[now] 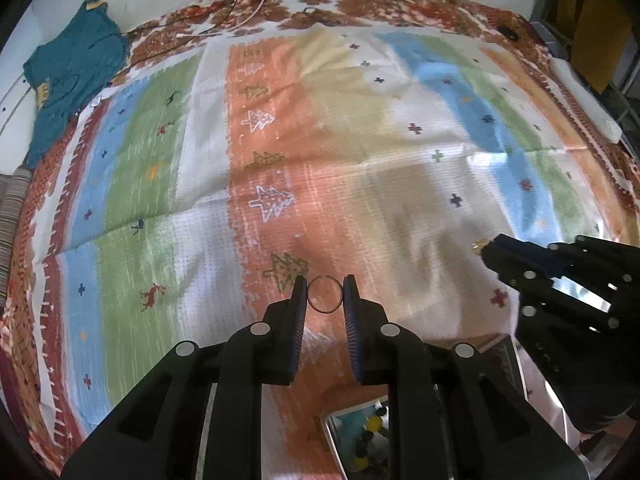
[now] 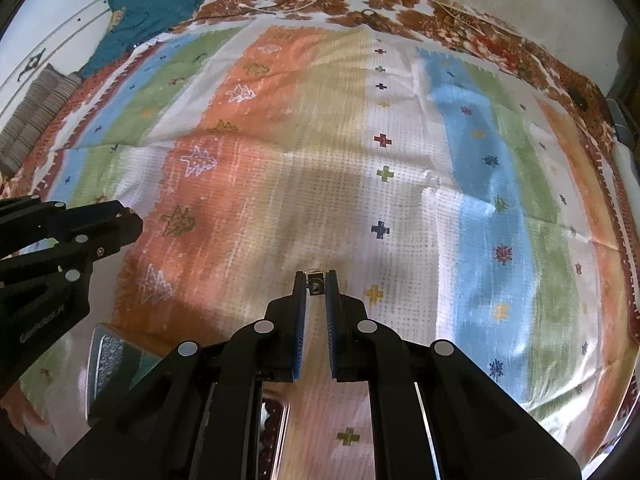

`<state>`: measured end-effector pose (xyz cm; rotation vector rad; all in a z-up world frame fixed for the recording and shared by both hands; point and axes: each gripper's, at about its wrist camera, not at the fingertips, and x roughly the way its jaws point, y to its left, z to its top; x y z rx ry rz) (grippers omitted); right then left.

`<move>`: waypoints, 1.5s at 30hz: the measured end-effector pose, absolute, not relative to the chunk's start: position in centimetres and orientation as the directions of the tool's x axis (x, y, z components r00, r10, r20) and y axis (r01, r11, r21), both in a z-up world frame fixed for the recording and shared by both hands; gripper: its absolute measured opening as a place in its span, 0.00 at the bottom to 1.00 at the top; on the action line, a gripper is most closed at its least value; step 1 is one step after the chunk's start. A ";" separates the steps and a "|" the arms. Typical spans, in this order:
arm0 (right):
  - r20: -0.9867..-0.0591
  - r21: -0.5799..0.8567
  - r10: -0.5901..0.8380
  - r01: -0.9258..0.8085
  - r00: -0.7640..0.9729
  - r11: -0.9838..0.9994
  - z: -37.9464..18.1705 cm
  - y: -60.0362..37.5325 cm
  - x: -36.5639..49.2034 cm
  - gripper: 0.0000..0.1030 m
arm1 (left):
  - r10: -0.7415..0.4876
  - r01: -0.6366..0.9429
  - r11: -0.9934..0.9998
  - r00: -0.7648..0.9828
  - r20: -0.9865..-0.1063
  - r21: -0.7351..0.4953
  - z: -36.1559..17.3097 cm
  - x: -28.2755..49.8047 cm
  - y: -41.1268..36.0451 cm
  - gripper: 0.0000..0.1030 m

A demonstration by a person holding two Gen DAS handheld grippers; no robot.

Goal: Organize jewelry
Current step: 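Carry the ring and charm over the silver tin with both grippers, then open both grippers to drop the ring and charm into the tin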

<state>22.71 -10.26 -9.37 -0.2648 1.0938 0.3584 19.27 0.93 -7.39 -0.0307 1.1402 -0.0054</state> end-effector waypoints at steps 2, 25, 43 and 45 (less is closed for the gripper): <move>-0.895 -0.035 0.157 -0.415 0.418 0.909 -8.9 -10.3 22.1 0.10 | -0.026 -0.008 0.999 0.424 -0.905 -0.032 -6.9 18.8 0.7 0.17; -0.856 -0.020 0.224 -0.463 0.466 0.886 -5.5 -10.9 15.7 0.10 | -0.079 0.040 0.997 0.501 -0.862 -0.068 -3.2 11.9 -1.4 0.17; -0.846 0.024 0.278 -0.490 0.454 0.872 -5.0 -11.5 12.9 0.10 | -0.104 0.047 0.995 0.524 -0.845 -0.093 -2.2 8.7 -2.1 0.18; -0.854 0.040 0.282 -0.485 0.437 0.873 -5.1 -11.7 12.8 0.12 | -0.100 0.028 0.995 0.524 -0.846 -0.100 -2.1 8.6 -1.7 0.32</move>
